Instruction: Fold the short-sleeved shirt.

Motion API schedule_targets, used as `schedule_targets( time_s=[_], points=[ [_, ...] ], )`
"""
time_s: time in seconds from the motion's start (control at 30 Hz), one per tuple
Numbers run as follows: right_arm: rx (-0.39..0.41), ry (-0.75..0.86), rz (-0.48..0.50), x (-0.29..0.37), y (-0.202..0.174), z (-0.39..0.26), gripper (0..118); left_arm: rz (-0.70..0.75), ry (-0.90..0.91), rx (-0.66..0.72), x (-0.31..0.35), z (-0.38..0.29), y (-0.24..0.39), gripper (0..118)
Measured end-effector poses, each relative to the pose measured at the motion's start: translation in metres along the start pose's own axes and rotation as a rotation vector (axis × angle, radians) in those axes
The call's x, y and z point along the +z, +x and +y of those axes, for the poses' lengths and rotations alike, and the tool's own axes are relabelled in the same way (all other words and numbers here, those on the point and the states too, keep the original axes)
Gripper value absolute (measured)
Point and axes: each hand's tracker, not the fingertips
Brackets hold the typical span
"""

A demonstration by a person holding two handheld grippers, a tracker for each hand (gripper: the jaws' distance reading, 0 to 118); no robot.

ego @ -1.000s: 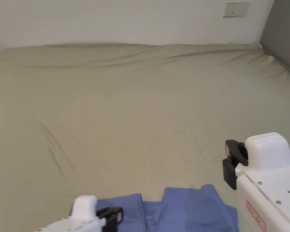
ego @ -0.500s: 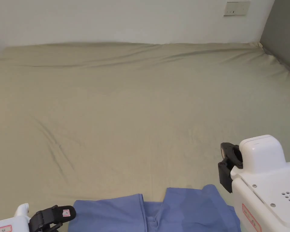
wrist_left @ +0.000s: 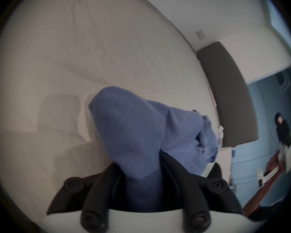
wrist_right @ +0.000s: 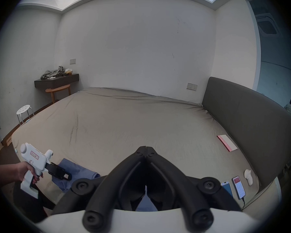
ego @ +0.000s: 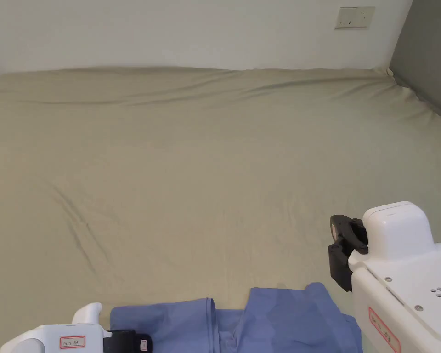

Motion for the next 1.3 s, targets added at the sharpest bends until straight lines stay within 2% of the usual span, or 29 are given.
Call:
schedule_targets(
  time_s=[0.07,0.17,0.3,0.4,0.6,0.7,0.77,0.83,0.97,1.13,1.3],
  points=[
    [0.005,-0.002,-0.002,0.000,0.000,0.000,0,0.030,0.033,-0.023,0.011,-0.001,0.001,13],
    [0.007,-0.002,-0.002,0.000,-0.001,0.000,0,0.003,0.052,-0.011,0.026,0.000,-0.007,13],
    [0.006,0.000,0.007,0.002,-0.004,0.002,0,0.118,0.120,-0.030,0.044,0.005,-0.017,13],
    [0.018,0.008,0.010,0.003,-0.005,0.004,0,0.145,0.144,-0.003,0.068,0.010,-0.031,13],
    [0.015,0.016,0.011,0.001,-0.006,0.007,0,0.469,0.198,-0.164,0.126,0.018,-0.027,13],
    [0.016,0.017,0.020,0.002,-0.008,0.009,0,0.568,0.222,-0.247,0.148,0.023,-0.015,13],
    [0.023,0.021,0.023,0.003,-0.009,0.010,0,0.598,0.228,-0.223,0.158,0.030,-0.005,13],
    [0.027,0.022,0.024,0.003,-0.010,0.010,0,0.580,0.222,-0.215,0.161,0.035,0.008,13],
    [0.020,0.014,0.027,0.002,-0.010,0.010,0,0.375,0.183,-0.252,0.145,0.036,0.048,13],
    [0.018,0.009,0.033,0.004,-0.009,0.008,0,0.296,0.099,-0.342,0.088,0.030,0.098,13],
    [-0.002,0.003,0.031,0.005,-0.003,0.004,0,0.199,-0.007,-0.285,0.014,0.017,0.122,13]
  ],
)
